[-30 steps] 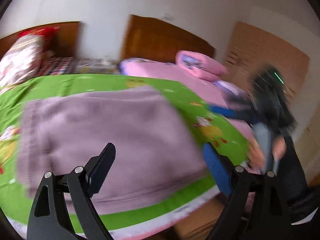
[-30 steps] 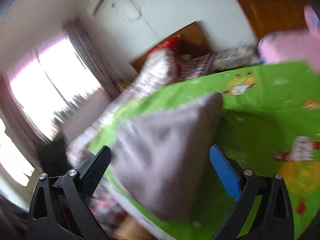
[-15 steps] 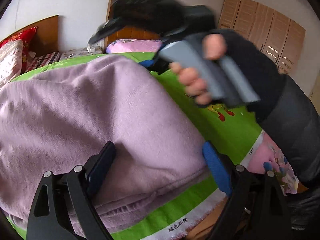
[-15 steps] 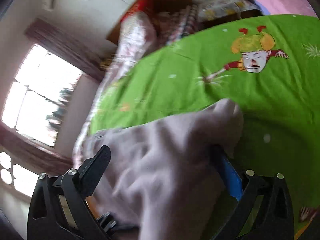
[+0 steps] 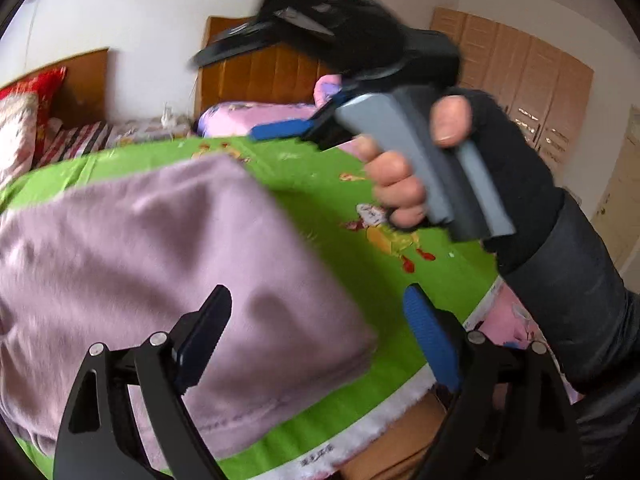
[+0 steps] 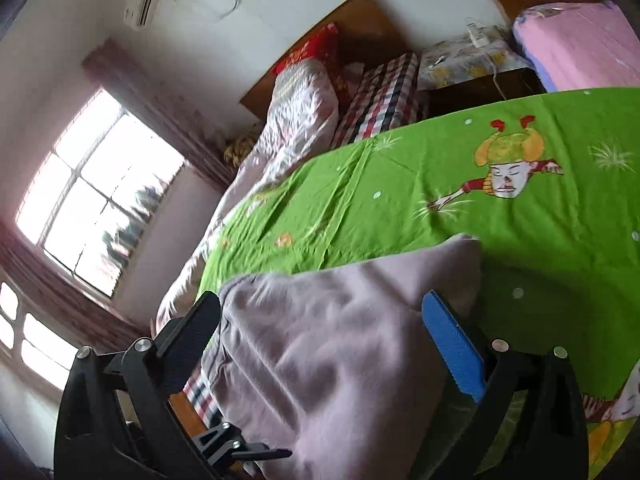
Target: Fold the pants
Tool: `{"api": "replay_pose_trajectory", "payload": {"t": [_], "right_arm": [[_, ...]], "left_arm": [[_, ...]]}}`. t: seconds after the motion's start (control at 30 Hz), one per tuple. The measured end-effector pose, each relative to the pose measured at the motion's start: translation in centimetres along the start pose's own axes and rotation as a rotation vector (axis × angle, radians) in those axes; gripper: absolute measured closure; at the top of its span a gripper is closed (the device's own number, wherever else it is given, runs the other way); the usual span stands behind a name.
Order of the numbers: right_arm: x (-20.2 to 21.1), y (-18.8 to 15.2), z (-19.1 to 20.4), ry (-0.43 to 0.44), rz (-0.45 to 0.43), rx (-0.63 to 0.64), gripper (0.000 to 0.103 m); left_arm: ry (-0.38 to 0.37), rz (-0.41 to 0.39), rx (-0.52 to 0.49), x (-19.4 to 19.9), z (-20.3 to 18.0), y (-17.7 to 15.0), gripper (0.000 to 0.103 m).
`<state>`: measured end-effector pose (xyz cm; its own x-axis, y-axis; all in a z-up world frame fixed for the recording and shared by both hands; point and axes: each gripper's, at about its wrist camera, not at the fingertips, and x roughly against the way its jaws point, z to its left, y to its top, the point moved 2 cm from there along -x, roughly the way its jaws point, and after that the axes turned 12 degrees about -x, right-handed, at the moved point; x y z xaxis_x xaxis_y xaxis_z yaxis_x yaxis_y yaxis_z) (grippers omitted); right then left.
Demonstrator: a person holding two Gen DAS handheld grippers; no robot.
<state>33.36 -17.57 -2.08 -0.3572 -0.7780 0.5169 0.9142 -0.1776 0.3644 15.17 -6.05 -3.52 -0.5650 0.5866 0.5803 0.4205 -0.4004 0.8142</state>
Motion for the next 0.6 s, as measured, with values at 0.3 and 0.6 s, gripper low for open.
{"api": "replay_pose_trajectory", "payload": {"t": [0.3, 0.6], "right_arm": [[-9.1, 3.1, -3.2, -0.178, 0.089, -0.011, 0.008], [-3.4, -0.8, 1.9, -0.080, 0.067, 0.119, 0.004]], "left_arm": [[0.058, 0.129, -0.101, -3.6, -1.4, -1.8, 0.015], [0.022, 0.104, -0.054, -3.0, -0.2, -2.1, 0.010]]}}
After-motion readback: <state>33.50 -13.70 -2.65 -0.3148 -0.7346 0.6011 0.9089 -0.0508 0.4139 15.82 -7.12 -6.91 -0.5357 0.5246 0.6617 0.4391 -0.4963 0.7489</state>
